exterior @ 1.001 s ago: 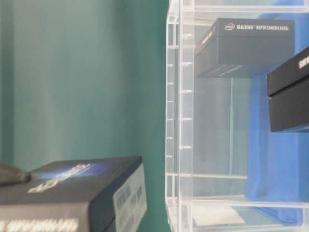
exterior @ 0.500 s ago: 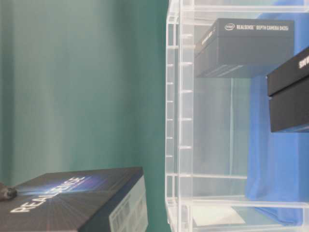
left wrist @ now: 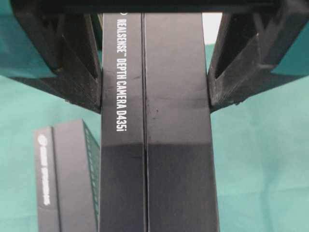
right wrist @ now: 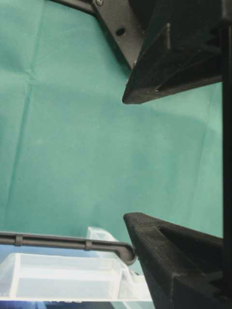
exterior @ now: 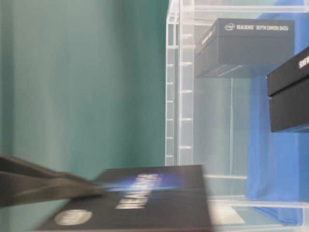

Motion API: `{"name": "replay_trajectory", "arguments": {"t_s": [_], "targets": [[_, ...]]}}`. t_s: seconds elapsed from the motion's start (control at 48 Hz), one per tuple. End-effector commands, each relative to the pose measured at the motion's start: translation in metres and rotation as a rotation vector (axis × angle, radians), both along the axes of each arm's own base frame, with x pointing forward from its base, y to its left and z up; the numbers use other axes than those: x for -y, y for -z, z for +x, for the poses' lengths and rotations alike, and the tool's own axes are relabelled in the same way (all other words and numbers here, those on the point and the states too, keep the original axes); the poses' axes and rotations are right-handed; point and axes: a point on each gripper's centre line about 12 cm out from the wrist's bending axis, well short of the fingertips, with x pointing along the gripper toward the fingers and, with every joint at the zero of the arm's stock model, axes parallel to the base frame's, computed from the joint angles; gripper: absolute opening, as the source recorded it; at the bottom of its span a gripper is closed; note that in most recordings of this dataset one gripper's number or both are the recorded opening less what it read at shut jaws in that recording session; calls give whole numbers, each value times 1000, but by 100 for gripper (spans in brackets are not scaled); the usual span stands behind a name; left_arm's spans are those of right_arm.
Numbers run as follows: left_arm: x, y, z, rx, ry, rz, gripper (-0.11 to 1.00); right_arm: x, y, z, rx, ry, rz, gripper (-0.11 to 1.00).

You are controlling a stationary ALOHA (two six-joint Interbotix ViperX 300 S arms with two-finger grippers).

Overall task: Take out the box from the case.
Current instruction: 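Carry the box forward and lower it left of the standing box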

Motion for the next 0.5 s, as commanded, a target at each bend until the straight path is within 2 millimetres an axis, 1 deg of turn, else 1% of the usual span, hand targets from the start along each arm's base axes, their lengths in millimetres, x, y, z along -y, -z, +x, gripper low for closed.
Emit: {"name": "replay_trajectory", "arguments": {"t_s": [0.0, 0.104, 0.354, 0.479], "targets": [[0, 2, -3, 32, 4, -4, 61, 0, -4, 0, 15, -2, -7, 90], [0, 23, -3, 30, -6, -5, 61, 0, -4, -1, 14, 0, -7, 90], [1, 66, -3, 21, 5, -7, 61, 0, -4, -1, 10, 0, -5, 90], [2, 88, 0, 26, 17, -10, 61, 0, -3, -1, 9, 2, -4, 90]]}}
